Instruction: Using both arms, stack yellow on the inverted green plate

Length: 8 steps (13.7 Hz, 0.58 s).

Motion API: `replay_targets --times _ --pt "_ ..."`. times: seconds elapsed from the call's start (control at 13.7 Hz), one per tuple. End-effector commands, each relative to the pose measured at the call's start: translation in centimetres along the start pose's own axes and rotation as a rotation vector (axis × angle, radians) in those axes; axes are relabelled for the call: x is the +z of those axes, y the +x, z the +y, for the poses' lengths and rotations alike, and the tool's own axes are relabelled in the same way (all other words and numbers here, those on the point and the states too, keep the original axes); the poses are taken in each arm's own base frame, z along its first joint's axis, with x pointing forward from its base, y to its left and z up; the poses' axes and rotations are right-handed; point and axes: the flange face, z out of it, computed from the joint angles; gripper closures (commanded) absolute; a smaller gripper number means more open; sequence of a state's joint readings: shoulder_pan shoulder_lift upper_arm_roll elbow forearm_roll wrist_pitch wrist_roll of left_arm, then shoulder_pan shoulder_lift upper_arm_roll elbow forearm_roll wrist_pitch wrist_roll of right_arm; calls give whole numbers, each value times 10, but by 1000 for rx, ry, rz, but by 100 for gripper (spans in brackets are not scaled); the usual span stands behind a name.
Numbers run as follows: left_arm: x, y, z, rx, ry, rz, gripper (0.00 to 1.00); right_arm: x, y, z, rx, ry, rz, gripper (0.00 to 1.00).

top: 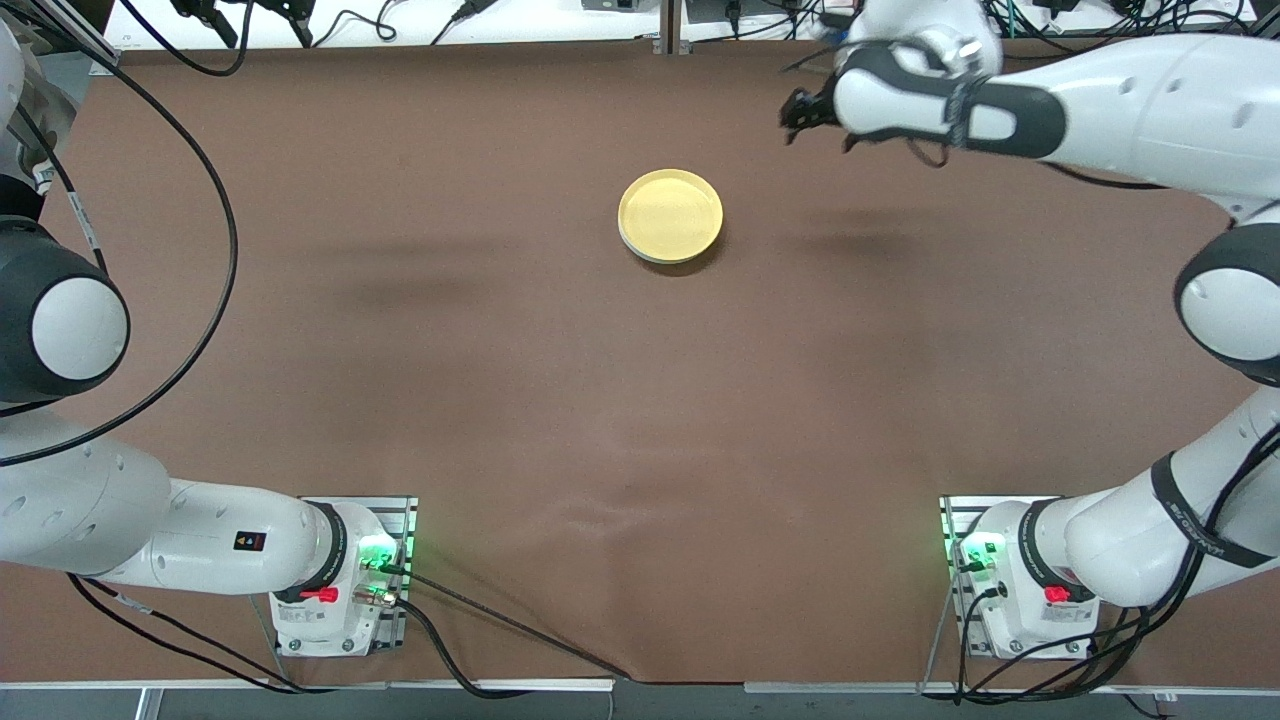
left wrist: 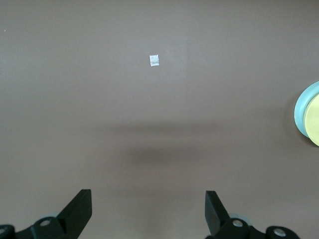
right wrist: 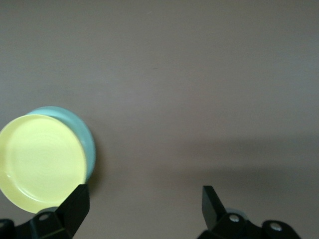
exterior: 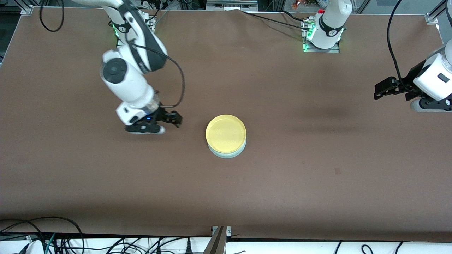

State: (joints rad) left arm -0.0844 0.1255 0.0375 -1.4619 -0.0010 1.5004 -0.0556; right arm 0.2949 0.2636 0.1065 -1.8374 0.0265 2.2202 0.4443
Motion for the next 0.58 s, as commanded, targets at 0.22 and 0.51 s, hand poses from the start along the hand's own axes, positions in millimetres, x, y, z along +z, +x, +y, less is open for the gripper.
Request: replay_targets --times 0.22,0.51 --pt "-12 11 -9 21 32 76 0 -133 28 149 -6 -116 -204 0" --pt "-12 6 -24 117 60 59 0 -195 14 248 43 -96 -145 0"
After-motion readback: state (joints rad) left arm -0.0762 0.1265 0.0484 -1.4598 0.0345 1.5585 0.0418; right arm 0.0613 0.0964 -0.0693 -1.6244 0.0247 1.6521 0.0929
